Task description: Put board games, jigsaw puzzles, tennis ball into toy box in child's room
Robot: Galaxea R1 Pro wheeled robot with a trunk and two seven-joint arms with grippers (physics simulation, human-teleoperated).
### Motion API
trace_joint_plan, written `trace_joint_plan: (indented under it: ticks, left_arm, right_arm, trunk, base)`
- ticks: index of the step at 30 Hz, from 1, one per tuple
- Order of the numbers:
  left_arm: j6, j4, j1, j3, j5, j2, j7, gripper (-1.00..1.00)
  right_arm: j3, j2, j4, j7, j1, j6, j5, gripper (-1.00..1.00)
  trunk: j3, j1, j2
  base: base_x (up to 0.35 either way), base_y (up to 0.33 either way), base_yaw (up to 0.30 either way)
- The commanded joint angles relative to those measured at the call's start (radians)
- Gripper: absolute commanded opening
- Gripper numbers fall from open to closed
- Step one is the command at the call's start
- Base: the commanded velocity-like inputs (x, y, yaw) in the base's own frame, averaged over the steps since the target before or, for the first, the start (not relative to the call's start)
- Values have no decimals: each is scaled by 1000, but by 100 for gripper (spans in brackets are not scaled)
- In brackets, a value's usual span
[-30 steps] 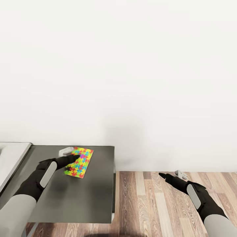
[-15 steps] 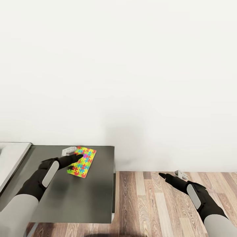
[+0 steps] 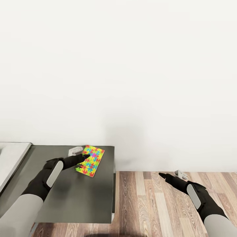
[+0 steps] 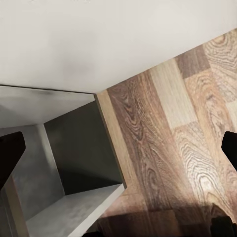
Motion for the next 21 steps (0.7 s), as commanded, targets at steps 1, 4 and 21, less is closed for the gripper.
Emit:
trace_joint_plan:
  ticks: [1, 4, 21]
  left_arm:
    - [5, -1, 0, -14, 1, -2, -4, 100]
    - [7, -1, -1, -80, 1, -9, -23, 100]
    - [7, -1, -1, -146, 6, -68, -50, 100]
  right_arm:
    - [-4, 0, -1, 2, -1, 8, -4, 100]
    - [-3, 0, -1, 2, -1, 8, -5, 100]
    - [-5, 0, -1, 2, -1, 8, -5, 100]
  trunk:
    - [-2, 1, -2]
    - [-2, 1, -2]
    - [-2, 1, -2]
  base:
    - [0, 0, 0]
    - [0, 0, 0]
    - [0, 0, 0]
